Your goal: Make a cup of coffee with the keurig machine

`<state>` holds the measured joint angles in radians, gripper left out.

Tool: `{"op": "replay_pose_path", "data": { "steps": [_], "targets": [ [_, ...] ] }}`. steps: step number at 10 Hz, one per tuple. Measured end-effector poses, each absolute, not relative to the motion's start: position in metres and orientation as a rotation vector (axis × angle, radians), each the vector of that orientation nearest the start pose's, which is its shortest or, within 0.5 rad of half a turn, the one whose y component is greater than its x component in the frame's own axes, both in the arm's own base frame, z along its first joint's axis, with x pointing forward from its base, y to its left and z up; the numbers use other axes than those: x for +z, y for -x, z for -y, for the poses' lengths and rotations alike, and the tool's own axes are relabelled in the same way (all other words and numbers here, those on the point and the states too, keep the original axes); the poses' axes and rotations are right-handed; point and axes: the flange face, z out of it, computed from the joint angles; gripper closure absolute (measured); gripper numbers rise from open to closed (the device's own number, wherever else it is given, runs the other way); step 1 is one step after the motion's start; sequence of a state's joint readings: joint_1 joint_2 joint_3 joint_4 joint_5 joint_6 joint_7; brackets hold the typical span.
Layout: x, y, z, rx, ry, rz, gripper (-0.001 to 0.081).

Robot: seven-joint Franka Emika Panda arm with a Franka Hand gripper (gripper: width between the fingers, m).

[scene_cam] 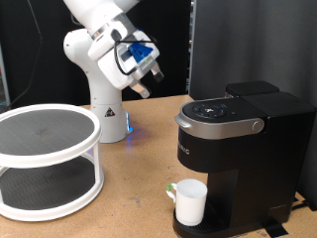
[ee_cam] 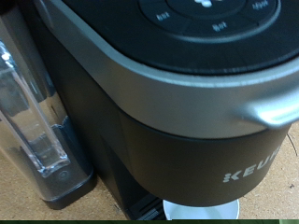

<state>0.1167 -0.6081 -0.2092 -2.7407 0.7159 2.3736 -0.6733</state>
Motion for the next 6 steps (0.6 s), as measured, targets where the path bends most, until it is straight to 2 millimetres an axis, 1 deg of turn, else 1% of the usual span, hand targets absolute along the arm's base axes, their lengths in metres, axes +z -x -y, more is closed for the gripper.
{"op": "replay_pose_path", "data": {
  "steps": [2, 4, 6],
  "targets": [
    [0.4306, -0.3635, 0.0256, -0.527, 2.537, 0.200, 0.0001],
    [0.4293, -0.3635, 0.0256, -0.528, 2.530, 0.189, 0.0001],
    [0.4322, -0.3647, 0.0246, -0.539, 2.507, 0.167, 0.0001]
  ]
}}
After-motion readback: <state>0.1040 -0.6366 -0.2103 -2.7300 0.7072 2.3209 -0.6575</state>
